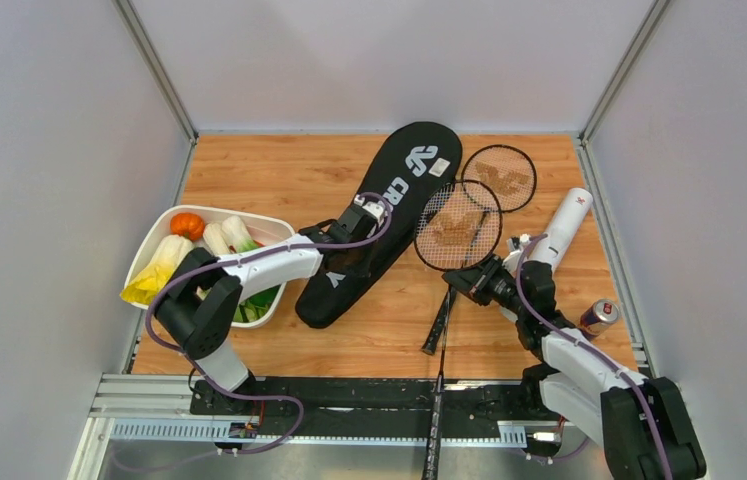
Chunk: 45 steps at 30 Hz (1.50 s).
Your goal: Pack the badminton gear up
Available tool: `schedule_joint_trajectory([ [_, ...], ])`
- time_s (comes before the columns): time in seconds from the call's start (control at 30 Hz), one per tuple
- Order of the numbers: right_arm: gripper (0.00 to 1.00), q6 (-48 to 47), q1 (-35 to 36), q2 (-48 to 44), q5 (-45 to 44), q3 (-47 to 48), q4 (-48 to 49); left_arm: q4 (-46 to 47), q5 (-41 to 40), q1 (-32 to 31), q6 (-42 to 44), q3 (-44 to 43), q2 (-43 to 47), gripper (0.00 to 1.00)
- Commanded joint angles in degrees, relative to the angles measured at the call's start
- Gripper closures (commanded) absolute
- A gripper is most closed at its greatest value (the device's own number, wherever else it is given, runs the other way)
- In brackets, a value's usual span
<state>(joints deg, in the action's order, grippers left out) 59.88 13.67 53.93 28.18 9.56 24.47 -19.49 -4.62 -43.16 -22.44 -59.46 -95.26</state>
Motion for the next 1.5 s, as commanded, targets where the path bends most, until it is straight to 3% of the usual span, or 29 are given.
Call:
schedule_joint_trajectory([
  [0.0, 1.00, 2.35, 0.58, 1.93, 1.11, 0.32, 3.42, 2.91, -2.18, -0.17, -3.68, -0.53, 5.15, 1.00],
  [0.57, 1.00, 9.32, 5.39, 12.68, 1.16, 3.31, 11.04, 7.28, 3.09, -0.17, -7.60, 4.36, 12.85, 1.00],
  [0.87, 1.00, 14.35, 7.80, 22.66, 2.11, 6.40, 21.05, 9.28, 7.75, -0.15, -7.69, 7.48, 14.47, 1.00],
  [1.1, 1.00, 16.40, 8.25, 35.69, 4.04, 13.58, 29.67, 11.52, 12.52, -0.13, -8.00, 10.99, 17.35, 1.00],
  [1.47, 1.00, 12.83, 10.47, 48.48, 1.91, 24.43, 30.38, 12.76, 18.10, -0.15, -7.73, 14.54, 20.02, 1.00],
])
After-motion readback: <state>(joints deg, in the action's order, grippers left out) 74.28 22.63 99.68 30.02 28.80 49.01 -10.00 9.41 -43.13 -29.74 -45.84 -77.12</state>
